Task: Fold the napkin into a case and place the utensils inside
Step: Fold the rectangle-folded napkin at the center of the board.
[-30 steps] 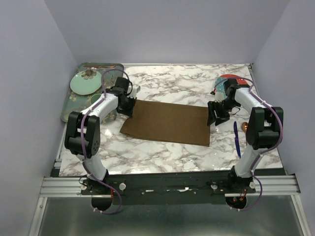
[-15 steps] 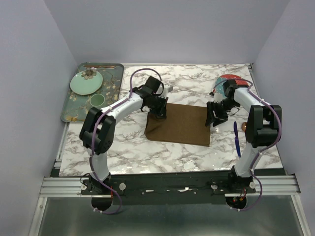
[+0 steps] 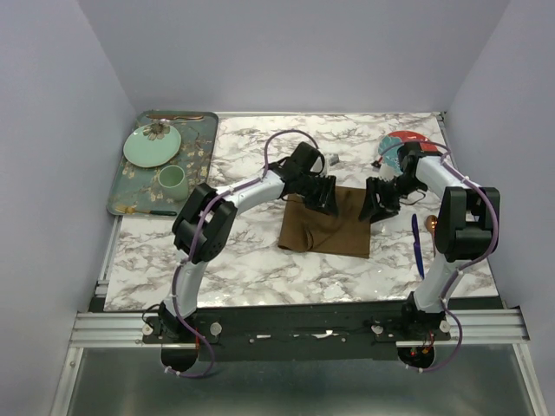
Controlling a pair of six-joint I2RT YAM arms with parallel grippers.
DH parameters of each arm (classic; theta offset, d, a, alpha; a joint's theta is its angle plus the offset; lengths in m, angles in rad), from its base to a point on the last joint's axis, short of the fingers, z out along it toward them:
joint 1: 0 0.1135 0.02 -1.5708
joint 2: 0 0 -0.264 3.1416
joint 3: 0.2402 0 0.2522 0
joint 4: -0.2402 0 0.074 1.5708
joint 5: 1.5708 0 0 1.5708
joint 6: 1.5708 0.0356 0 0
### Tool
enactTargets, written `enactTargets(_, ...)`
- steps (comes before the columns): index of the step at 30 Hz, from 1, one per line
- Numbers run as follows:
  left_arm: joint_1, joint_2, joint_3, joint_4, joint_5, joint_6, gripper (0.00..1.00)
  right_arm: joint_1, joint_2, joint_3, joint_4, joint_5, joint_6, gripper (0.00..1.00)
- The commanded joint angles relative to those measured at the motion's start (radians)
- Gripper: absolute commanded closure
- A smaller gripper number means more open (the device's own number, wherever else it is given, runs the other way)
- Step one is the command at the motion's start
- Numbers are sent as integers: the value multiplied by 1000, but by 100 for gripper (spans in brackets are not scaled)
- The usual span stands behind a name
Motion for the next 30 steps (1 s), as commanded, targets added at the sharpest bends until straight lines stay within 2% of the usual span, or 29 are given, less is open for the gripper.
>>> enactTargets(1, 15, -56, 35, 58, 88, -4, 36, -2, -8, 0, 25, -52, 30, 42)
enactTargets(3, 36, -117, 0, 54, 101, 7, 27, -2, -8, 9, 37, -63, 39, 42)
enactTargets(4, 48, -140, -18, 54, 108, 9, 26, -3, -8, 11, 42, -66, 50, 43)
enactTargets(9, 165, -289, -170, 2, 54, 58, 26, -2, -1, 20, 75, -84, 106, 45)
enactTargets(15, 266, -429, -351, -44, -6, 173, 28, 6, -17, -33, 158, -25, 177, 51)
enactTargets(21, 283, -489, -420, -84, -41, 220, 28, 20, 18, -29, 200, -40, 222, 53)
enactTargets(30, 289, -498, -425, -87, -61, 223, 28, 59, 64, -60, 241, -31, 249, 61)
